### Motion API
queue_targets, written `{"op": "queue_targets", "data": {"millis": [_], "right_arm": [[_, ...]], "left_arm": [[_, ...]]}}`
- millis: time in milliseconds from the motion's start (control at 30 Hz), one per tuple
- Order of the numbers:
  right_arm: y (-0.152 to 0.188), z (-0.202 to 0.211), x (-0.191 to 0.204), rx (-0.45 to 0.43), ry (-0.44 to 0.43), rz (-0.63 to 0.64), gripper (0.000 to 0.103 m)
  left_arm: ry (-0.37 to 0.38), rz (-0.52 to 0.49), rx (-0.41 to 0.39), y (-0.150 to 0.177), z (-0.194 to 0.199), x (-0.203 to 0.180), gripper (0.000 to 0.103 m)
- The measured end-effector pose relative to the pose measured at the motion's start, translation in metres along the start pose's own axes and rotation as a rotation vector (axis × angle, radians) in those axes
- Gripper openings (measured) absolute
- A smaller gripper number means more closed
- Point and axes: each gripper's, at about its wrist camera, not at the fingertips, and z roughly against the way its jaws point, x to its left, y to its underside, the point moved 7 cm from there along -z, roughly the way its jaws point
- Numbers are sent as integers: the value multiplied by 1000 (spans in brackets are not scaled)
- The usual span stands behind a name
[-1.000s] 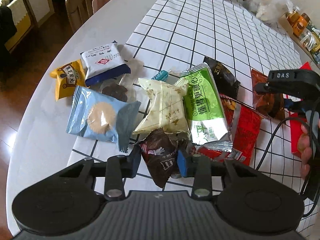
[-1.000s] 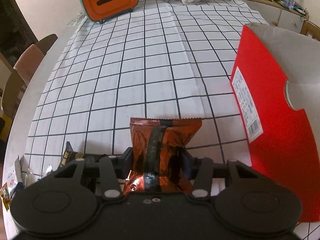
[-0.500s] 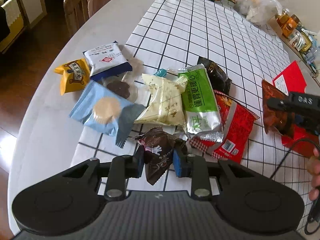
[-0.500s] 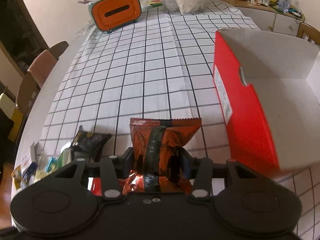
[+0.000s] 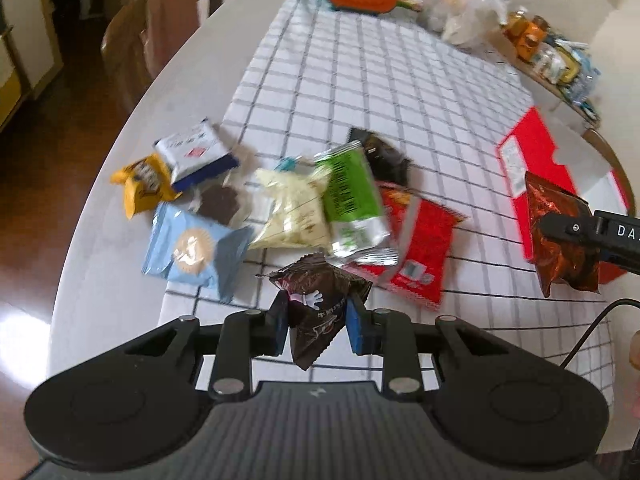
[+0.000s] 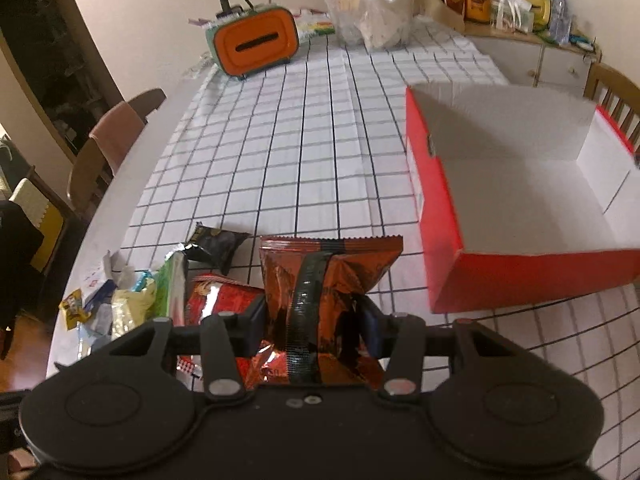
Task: Organize snacks
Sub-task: 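Carry both held bags over the open red box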
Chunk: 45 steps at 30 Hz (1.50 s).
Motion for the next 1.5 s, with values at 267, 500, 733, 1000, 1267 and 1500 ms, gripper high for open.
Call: {"op": "queue_targets", "data": {"millis": [267, 500, 733, 1000, 1267, 1500], "right_arm": [[-12, 41, -21, -59, 6, 14, 47], [-30, 60, -64, -105, 45, 12, 47], [-48, 66, -125, -126, 88, 5, 47], [-70, 59, -191, -115, 106, 5, 47], [-85, 36, -238, -86, 115, 20, 47], [-87, 7, -267, -25, 117, 36, 47]], "left_arm": [[37, -127, -57, -25, 20, -56, 28], [67, -220, -98, -49, 22, -122, 28], [79, -286, -112, -69, 10, -198, 28], [84, -337, -102, -83, -16, -280, 28], [58, -363, -78, -92, -50, -336, 28], [17, -397, -46, -93, -83, -365, 28]]}}
